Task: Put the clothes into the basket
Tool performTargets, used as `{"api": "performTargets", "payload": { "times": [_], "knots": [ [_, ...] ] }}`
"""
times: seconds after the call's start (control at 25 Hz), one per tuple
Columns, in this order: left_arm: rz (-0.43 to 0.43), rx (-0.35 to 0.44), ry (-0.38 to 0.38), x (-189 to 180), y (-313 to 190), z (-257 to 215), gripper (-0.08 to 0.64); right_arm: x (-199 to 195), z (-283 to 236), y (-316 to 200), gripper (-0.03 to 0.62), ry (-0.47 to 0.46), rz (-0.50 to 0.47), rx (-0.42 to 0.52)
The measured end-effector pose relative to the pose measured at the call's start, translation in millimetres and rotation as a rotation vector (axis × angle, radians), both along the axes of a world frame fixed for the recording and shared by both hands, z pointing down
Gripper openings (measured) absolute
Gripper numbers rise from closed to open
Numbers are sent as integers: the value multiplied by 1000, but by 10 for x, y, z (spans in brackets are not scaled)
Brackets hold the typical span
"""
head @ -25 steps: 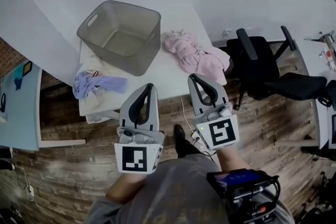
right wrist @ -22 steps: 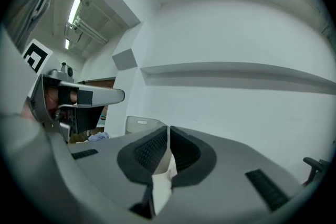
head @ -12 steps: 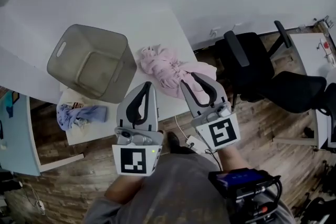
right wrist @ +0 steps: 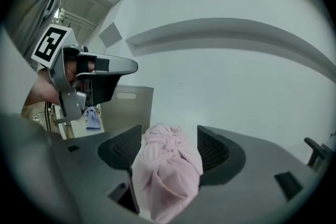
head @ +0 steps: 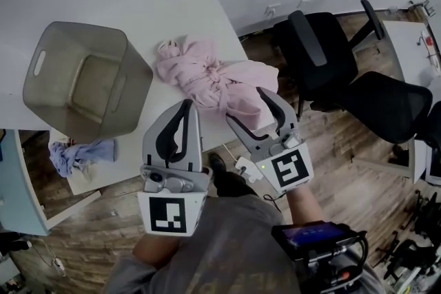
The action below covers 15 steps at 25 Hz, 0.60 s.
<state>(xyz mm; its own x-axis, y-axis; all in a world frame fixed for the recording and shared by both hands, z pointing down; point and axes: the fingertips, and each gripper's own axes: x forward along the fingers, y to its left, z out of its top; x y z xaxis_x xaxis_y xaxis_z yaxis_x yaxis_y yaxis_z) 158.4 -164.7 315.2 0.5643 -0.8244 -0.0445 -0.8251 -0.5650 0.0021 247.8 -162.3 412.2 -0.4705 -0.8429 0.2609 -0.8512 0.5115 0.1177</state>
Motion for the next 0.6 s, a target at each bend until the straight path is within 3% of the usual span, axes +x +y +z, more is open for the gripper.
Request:
{"api": "performTargets", "payload": {
  "times": [0.28,0.6],
  "knots": [
    [14,-38,15,-7,-149,474,8,-14,840,-65,465,116,-65,-136],
    [4,-51,15,-153,-272,785,8,-55,1463,-183,499,246,-52,-207]
  ]
}}
